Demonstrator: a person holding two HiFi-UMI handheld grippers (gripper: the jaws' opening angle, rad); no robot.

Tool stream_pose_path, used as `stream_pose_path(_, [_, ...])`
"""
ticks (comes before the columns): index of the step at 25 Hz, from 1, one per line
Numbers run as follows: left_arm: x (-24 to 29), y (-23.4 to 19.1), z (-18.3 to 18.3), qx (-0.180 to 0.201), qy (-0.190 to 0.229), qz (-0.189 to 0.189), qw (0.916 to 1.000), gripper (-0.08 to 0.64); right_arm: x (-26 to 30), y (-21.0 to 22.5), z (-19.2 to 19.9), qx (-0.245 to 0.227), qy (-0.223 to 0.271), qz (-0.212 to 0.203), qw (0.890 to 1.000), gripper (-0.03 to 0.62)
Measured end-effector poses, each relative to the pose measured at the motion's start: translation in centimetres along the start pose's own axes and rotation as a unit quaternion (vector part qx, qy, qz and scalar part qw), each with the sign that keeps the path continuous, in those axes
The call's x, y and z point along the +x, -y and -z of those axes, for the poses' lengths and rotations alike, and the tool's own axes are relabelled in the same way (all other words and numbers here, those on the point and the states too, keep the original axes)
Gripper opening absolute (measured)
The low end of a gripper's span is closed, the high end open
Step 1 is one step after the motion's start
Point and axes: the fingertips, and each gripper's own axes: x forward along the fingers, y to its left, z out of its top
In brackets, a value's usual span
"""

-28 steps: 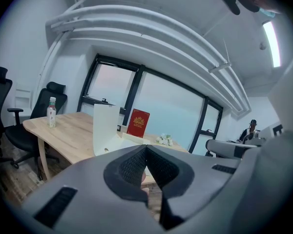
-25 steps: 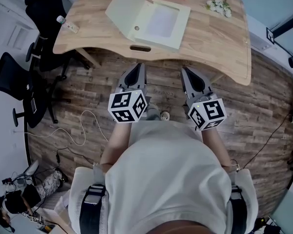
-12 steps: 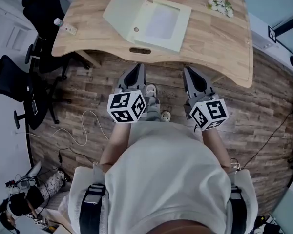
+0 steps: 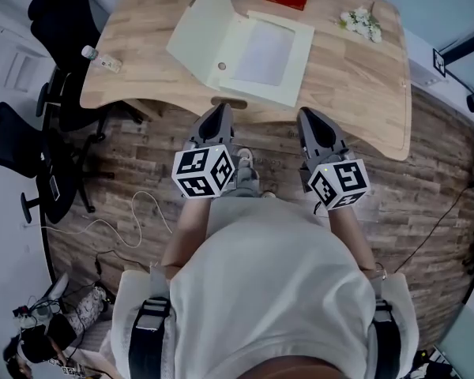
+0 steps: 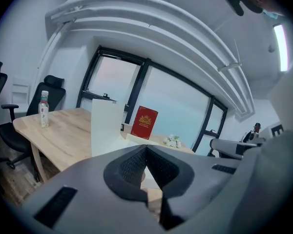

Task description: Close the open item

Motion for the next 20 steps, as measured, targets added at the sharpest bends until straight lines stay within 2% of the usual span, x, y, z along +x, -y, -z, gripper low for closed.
stream_pose_path(5, [2.3,-2.0,-1.7,-0.004,0.004,0.009,0.9999,0.015,3.4,0.6,-1.0,-0.01,-0.004,-0.002,1.0,0.02])
stream_pose_path(20, [6.6,-9.6,-5.1,-0.002,0.004,-0.008,1.0,0.015,10.8,1.1,-2.6,-0.011,0.004,0.017,1.0,0.02])
